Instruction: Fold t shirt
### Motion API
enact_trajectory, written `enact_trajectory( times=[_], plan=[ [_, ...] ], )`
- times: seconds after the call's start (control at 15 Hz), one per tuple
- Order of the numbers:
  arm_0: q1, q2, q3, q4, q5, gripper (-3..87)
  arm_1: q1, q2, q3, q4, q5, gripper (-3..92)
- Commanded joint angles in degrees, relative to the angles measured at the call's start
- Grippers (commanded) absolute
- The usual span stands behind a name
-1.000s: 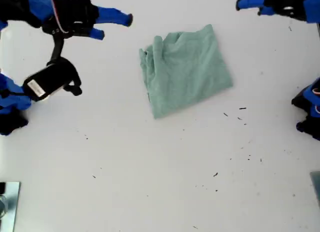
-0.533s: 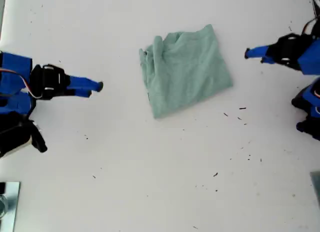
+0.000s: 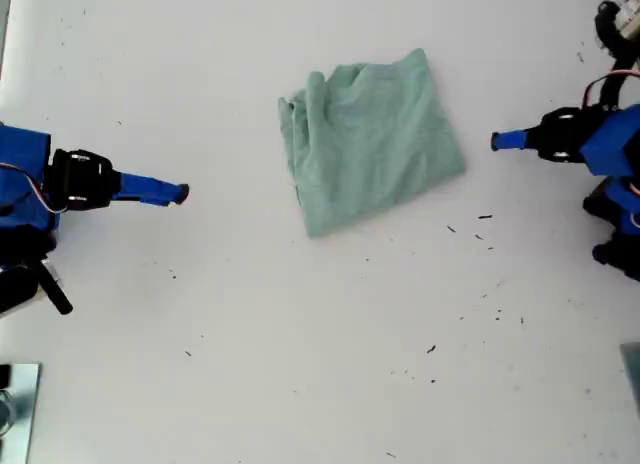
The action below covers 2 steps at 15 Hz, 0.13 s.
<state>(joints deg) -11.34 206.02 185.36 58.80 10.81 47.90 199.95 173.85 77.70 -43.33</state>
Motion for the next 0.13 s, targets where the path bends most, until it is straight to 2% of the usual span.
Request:
enact_trajectory(
  times=[0.0, 0.07],
  plan=[
    [0.2, 0.5, 0.6, 0.0, 0.4, 17.0, 0.3, 0.9, 3.5, 0.2, -1.2, 14.7],
    [0.2, 0.5, 0.6, 0.0, 0.4, 16.8, 0.3, 0.9, 3.5, 0.2, -1.2, 14.7]
  ],
)
